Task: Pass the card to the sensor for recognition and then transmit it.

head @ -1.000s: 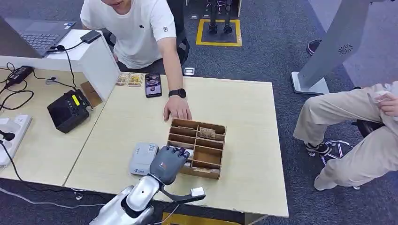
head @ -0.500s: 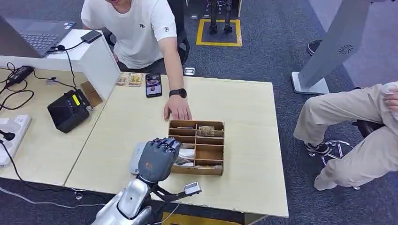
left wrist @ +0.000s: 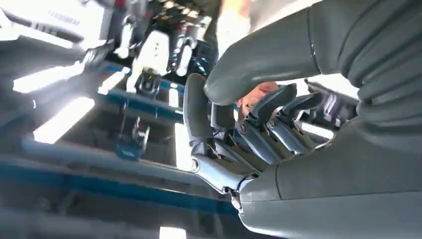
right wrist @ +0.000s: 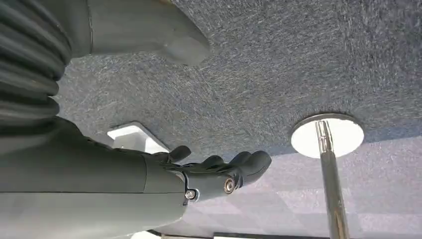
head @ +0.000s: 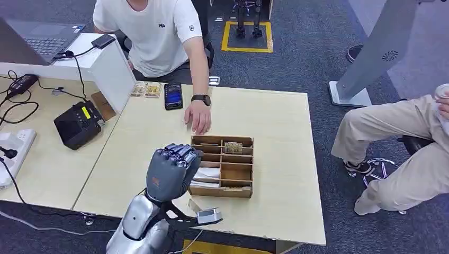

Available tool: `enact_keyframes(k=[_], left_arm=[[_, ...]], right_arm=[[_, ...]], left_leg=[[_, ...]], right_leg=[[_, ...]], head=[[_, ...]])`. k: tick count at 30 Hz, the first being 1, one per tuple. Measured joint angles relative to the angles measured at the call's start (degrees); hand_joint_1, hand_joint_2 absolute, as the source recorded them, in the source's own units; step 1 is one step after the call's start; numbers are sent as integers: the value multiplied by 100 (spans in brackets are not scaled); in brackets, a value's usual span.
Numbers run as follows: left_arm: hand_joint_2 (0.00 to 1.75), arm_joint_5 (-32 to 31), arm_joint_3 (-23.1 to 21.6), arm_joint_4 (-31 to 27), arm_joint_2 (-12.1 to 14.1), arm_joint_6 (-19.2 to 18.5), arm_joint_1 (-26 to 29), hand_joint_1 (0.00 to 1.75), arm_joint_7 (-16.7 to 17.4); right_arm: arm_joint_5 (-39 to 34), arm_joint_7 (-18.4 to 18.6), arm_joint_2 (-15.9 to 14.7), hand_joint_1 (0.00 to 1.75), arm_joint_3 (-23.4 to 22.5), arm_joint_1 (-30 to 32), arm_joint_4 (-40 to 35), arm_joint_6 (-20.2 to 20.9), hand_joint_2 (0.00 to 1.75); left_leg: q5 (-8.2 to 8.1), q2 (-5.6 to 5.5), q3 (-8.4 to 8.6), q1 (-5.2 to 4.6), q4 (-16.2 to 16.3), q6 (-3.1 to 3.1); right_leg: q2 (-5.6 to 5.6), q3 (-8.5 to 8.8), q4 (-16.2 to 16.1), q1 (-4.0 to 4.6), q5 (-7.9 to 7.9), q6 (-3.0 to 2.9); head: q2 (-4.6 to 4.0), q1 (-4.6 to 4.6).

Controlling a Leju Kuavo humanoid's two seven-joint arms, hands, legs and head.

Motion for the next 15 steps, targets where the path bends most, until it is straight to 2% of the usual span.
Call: enact_keyframes(k=[1, 3, 4, 5, 6, 10, 15], left_arm=[[175, 286, 199, 11, -153, 0, -11, 175, -242], [175, 641, 514, 54, -402, 0, -27, 171, -486], [175, 670, 612, 77, -496, 0, -25, 148, -490], [175, 657, 688, 98, -557, 0, -27, 14, -490], [175, 620, 749, 114, -600, 0, -24, 0, -510], [175, 504, 941, 164, -666, 7, 0, 0, -665], [175, 552, 952, 208, -657, 7, 4, 0, -777]], right_arm=[[-15, 2, 0, 0, 0, 0, 2, 0, 175], [-59, 2, 0, 0, 0, 0, 4, 0, 175], [-61, 2, 0, 0, 0, -1, 4, 0, 175], [-61, 9, 0, 0, 0, -1, 7, 0, 175], [-59, 9, 0, 0, 0, -1, 11, 0, 175], [-57, 11, 0, 0, 0, -2, 20, 0, 175], [-52, -4, 0, 0, 0, -5, 61, 0, 175]], left_leg=[[0, 1, 1, 0, 0, 0], [0, 1, 2, 0, 1, 0], [0, 0, 2, 0, 1, 0], [0, -1, 1, 0, 0, 0], [0, -1, 1, 1, 0, 0], [0, 1, 3, 2, 0, 0], [0, 0, -1, 2, -1, 0]], right_leg=[[1, 0, 0, 0, 0, 0], [0, 0, 0, 0, 0, 0], [-1, 0, 0, 0, 0, 0], [-1, 0, 0, 0, 0, 0], [-1, 0, 0, 0, 0, 0], [2, -1, 0, 0, 0, -1], [-1, -1, 1, 1, -1, -1]], head=[[0, 0], [0, 0], [0, 0], [0, 0], [0, 0], [0, -2], [0, 0]])
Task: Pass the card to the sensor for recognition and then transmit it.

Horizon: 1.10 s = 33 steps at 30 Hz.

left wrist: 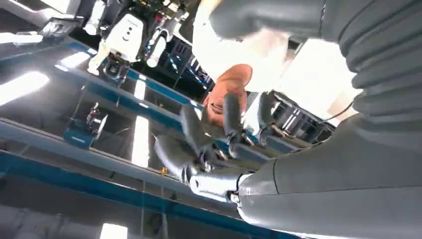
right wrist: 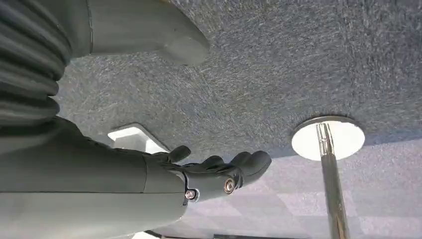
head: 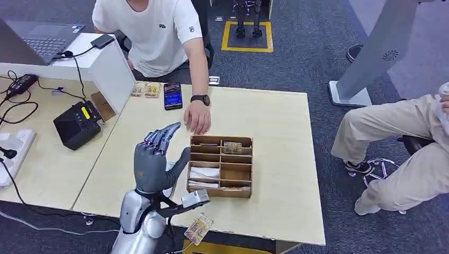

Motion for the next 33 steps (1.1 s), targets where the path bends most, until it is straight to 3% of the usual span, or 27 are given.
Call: enact_keyframes(k=[6, 7, 12, 13, 17, 22, 33], left_arm=[[175, -899, -13, 0, 50, 7, 88, 0, 445], [0, -1054, -46, 0, 77, 9, 91, 0, 595], [0, -1534, -569, 4, 405, 9, 44, 0, 1513], [175, -1597, -704, 26, 464, 9, 8, 0, 1628], [175, -1746, -1067, 140, 641, 9, -110, 0, 1867], [175, -1873, -1508, 502, 822, 9, -429, 0, 2406], [175, -2065, -2224, 1824, 1023, -194, -1352, 0, 3210]], right_arm=[[98, -41, 0, 0, 0, -3, 59, 0, 175], [101, -52, 0, 0, 0, -4, 68, 0, 175], [201, -98, 0, 0, 2, -9, 118, 0, 175], [205, -98, -2, 0, 2, -11, 131, 0, 175], [289, -109, -4, 0, 2, -13, 160, 0, 175], [389, -140, -20, 0, 2, -28, 214, 0, 175], [619, -197, -59, 0, 2, -86, 336, 0, 175]], left_leg=[[0, 1, 0, -2, 1, 0], [0, 0, 0, -2, 1, 0], [0, 0, 2, -1, 1, 0], [0, 0, 2, -1, 1, 0], [0, 0, 2, -1, 1, 0], [1, -1, 2, -2, 1, 1], [3, 0, 4, -1, 2, 1]], right_leg=[[0, 0, 0, -1, 0, 0], [0, 0, 0, -1, 0, 0], [0, 0, 0, -1, 0, 0], [0, 0, 0, -1, 0, 0], [0, 0, 0, 0, 0, 0], [-1, 1, 0, -1, 1, 0], [1, 0, 0, -1, 5, -4]], head=[[0, 0], [0, 0], [0, 0], [0, 0], [0, 0], [0, -2], [0, -2]])
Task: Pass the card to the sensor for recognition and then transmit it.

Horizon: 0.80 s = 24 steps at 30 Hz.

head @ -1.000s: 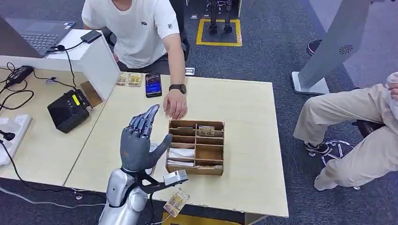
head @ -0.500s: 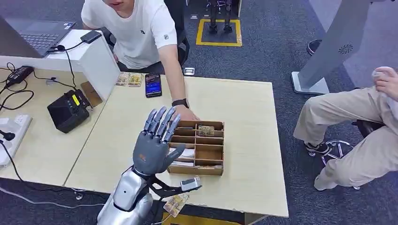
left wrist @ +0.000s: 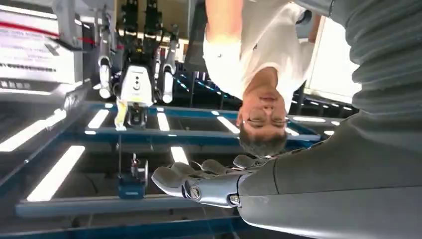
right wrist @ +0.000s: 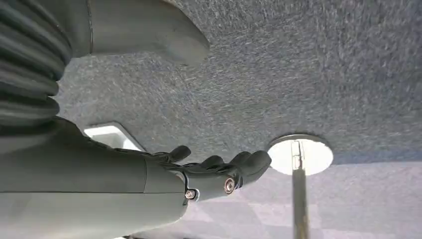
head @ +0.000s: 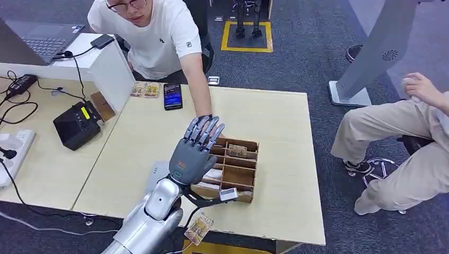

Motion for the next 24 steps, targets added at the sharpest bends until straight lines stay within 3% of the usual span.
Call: enact_keyframes(k=[11, 19, 24], left_arm=[[175, -7, -654, 722, 98, -289, -484, 0, 403], [175, -7, -768, 881, 155, -315, -526, 0, 423], [175, -7, -838, 1000, 186, -442, -591, 0, 665]], right_arm=[[-39, 28, -11, 0, 0, -20, 57, 0, 175], [-17, 33, -7, 0, 0, -21, 57, 0, 175], [-9, 46, -4, 0, 0, -22, 57, -2, 175]], left_leg=[[0, 0, -1, 0, 0, 0], [0, 1, -1, 0, 0, 0], [0, 1, -1, 0, 0, 0]], right_leg=[[0, 0, 0, 0, 0, 0], [1, 0, 0, 0, 0, 0], [0, 0, 0, 0, 0, 0]], head=[[0, 2], [0, 0], [0, 2]])
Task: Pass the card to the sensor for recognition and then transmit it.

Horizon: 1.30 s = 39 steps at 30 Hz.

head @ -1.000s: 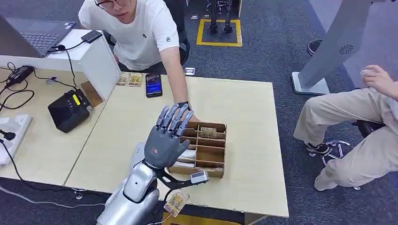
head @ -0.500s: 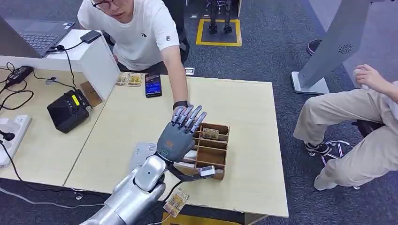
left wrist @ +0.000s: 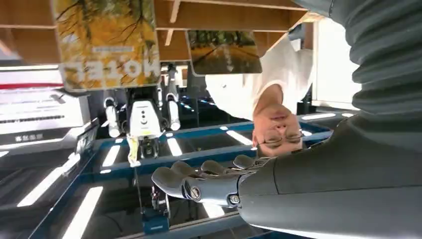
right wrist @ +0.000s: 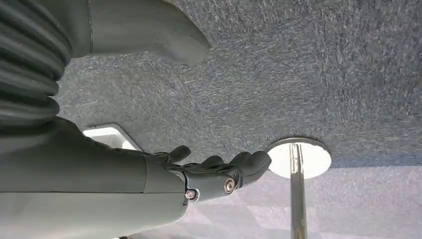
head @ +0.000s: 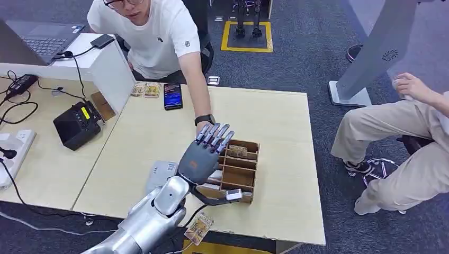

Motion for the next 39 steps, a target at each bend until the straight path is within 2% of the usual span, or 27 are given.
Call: enact_keyframes(k=[6, 8, 10, 13, 17, 22, 24, 28, 30, 34, 36, 37, 38, 39], left_arm=[[175, 0, -109, 118, 13, -55, -122, 2, 232], [175, 0, -109, 133, 11, -52, -131, 26, 266], [175, 0, -109, 155, 11, -33, -133, 26, 290], [175, 2, -109, 197, 7, -17, -138, 17, 308], [175, 7, -109, 236, -2, 7, -159, 33, 266], [175, 15, -109, 299, -28, 87, -179, 42, 184], [175, 15, -109, 323, -39, 88, -188, 73, 151], [175, 15, -109, 369, -44, 85, -202, 66, 144], [175, 17, -109, 382, -44, 83, -202, 47, 135], [175, 20, -109, 400, -46, 72, -202, 45, 133], [175, 22, -109, 409, -57, 66, -202, 16, 133], [175, 22, -109, 409, -72, 61, -203, 16, 133], [175, 22, -109, 409, -81, 50, -207, 3, 135], [175, 22, -109, 413, -94, 46, -215, 2, 146]], right_arm=[[2, 0, 4, 0, 0, -1, 0, 2, 175], [7, 2, 4, 0, 0, -1, 0, 2, 175], [11, 5, 4, 0, 0, 0, 0, 2, 175], [2, 28, 4, 0, 0, 0, 0, 2, 175], [2, 55, 4, 0, 0, 0, 0, 2, 175], [-9, 46, 4, 0, 0, 0, 0, 2, 175], [-9, 48, 4, 0, 0, 0, 0, 2, 175], [-7, 53, 4, 0, 0, 0, 0, 2, 175], [-4, 53, 4, 0, 0, 0, 0, 2, 175], [0, 55, 4, 0, 0, 0, 0, 2, 175], [4, 64, 4, 0, 0, 1, -2, 2, 175], [19, 66, 4, 0, 0, 1, -2, 2, 175], [90, 72, 4, 0, 2, 1, -2, 2, 175], [146, 72, 4, 0, 2, 2, -2, 2, 175]], left_leg=[[0, 0, 0, 0, 0, 0], [0, 0, 0, 0, 0, 0], [0, 0, 0, 0, 0, 0], [0, 0, 0, 0, 0, 0], [1, 0, 0, 0, 0, -1], [0, 0, 0, 0, 0, -1], [0, 0, 0, 0, 0, -1], [0, 0, 0, 0, 0, -1], [0, 0, 0, 0, 0, -1], [0, 0, 0, 0, 0, -1], [0, 0, 0, 0, 0, -1], [0, -1, 0, 0, 0, -1], [0, -1, 0, 0, 0, -1], [0, -1, 0, 0, 0, -1]], right_leg=[[0, 1, 0, 0, 0, 0], [0, 1, 0, 0, 0, 0], [0, 1, 0, 0, 0, 0], [0, 0, 0, 0, 0, 0], [0, 0, 0, 0, 0, 0], [0, 0, 0, 0, 0, 0], [-1, 0, 0, 0, 0, 0], [0, 0, 0, 0, 0, 0], [0, 0, 0, 0, 0, 0], [0, 0, 0, 0, 0, 0], [0, 0, 0, 0, 0, 0], [-1, 0, 0, 0, 0, 0], [-1, 0, 0, 0, 0, 0], [-1, 1, 0, 0, 0, 0]], head=[[0, 0], [0, 0], [0, -2], [0, 0], [0, 0], [0, 0], [0, 0], [0, 0], [0, 0], [0, 0], [0, 0], [0, 0], [0, 0], [0, 0]])
